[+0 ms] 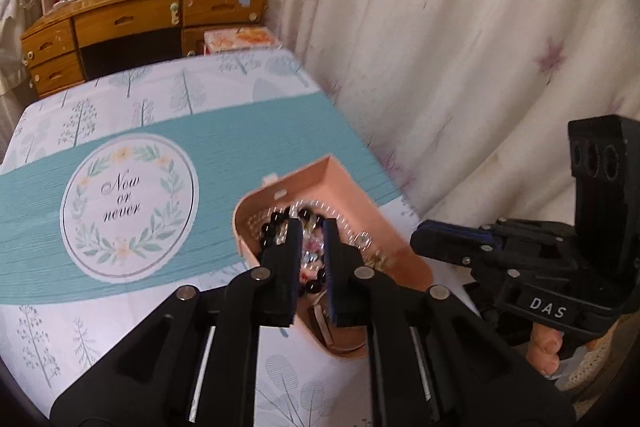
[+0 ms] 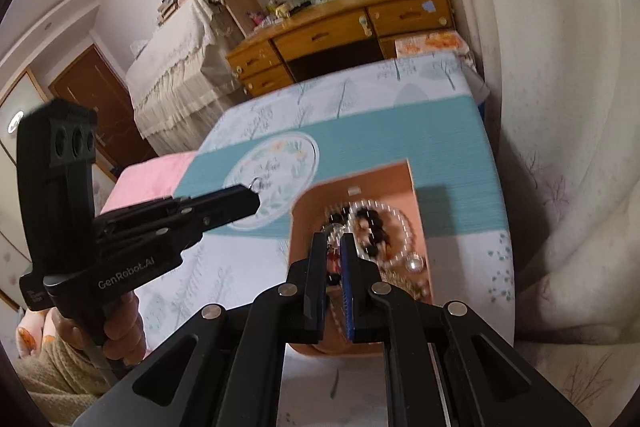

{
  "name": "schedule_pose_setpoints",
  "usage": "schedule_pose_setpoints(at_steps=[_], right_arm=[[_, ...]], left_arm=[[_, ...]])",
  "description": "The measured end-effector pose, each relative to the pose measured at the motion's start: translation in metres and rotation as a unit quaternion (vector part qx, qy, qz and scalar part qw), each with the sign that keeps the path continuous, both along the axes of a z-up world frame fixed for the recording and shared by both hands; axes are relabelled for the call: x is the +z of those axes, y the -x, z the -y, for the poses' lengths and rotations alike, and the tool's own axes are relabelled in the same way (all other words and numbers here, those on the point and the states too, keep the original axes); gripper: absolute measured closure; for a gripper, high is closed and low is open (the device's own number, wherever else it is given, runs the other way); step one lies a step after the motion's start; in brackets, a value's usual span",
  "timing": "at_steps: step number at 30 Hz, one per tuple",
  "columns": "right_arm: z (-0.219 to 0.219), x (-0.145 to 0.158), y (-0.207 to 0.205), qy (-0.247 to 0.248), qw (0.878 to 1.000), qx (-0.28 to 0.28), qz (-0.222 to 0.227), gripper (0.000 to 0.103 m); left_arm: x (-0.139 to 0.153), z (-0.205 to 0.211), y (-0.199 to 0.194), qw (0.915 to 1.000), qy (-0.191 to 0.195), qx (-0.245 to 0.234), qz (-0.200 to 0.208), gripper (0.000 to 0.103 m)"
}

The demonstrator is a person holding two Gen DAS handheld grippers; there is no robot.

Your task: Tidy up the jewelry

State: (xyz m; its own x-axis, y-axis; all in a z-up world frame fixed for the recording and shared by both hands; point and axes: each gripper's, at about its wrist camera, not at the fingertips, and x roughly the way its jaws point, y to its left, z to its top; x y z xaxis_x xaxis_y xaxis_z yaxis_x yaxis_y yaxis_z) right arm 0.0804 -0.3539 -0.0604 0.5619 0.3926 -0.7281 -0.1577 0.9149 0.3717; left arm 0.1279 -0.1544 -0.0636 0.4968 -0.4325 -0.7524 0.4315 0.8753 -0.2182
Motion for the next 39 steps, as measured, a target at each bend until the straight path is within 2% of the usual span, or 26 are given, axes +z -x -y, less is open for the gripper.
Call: schedule_pose_setpoints(at_steps=[1,2,3,4,11,13,16,21,23,25,27,30,33,35,39], right_arm=[[0.000,-0.005,0.000,0.002,1.000,-0.001,-0.004,0.091],[0.000,-0.009,0.000,0.004,1.000,-0.002,-0.007,0.089],[0.001,-0.013,0.002,0.002,1.000,-0.002,-0.008,0.082],[0.000,-0.016,0.001,0.000,1.000,-0.001,-0.008,0.075],[-0.005,-0.022,0.002,-0.006,1.000,-0.001,-0.003,0.073],[-0.007,-0.021,0.002,0.000,1.000,-0.002,0.000,0.072],[-0.009,-0.020,0.005,0.006,1.000,-0.007,0.004,0.065],[-0.018,-0.019,0.013,0.014,1.000,0.000,0.009,0.064],[-0.024,-0.017,0.017,0.021,1.000,0.001,0.013,0.062],[-0.031,-0.015,0.023,0.021,1.000,0.001,0.019,0.049],[-0.037,-0.011,0.031,0.018,0.999,0.000,0.029,0.042],[-0.051,-0.002,0.045,0.021,0.999,0.006,0.047,0.040],[-0.065,0.008,0.059,0.027,0.998,0.014,0.061,0.034],[-0.071,0.015,0.067,0.028,0.997,0.019,0.070,0.029],[-0.084,0.030,0.080,0.029,0.996,0.017,0.088,0.025]], left_arm=[[-0.004,0.001,0.000,1.0000,-0.005,0.004,-0.004,0.066],[-0.008,0.001,0.001,0.9999,-0.008,0.009,-0.008,0.058],[-0.013,-0.002,0.001,0.9998,-0.006,0.013,-0.011,0.035],[-0.016,-0.003,0.002,0.9997,-0.003,0.019,-0.012,0.028],[-0.024,-0.020,0.003,0.9983,-0.010,0.053,-0.019,0.028],[-0.023,-0.026,0.005,0.9979,-0.012,0.060,-0.019,0.027],[-0.021,-0.034,0.011,0.9971,-0.016,0.072,-0.017,0.027],[-0.013,-0.053,0.030,0.9947,-0.027,0.098,-0.008,0.026],[-0.009,-0.058,0.037,0.9921,-0.046,0.116,-0.006,0.026],[-0.004,-0.066,0.047,0.9892,-0.061,0.134,0.000,0.026],[0.002,-0.074,0.056,0.9865,-0.069,0.148,0.006,0.026],[0.009,-0.084,0.066,0.9808,-0.088,0.174,0.002,0.025],[0.017,-0.091,0.076,0.9671,-0.120,0.224,0.007,0.019],[0.022,-0.093,0.085,0.9593,-0.140,0.244,0.021,0.018],[0.030,-0.091,0.105,0.9627,-0.130,0.234,0.040,0.018]])
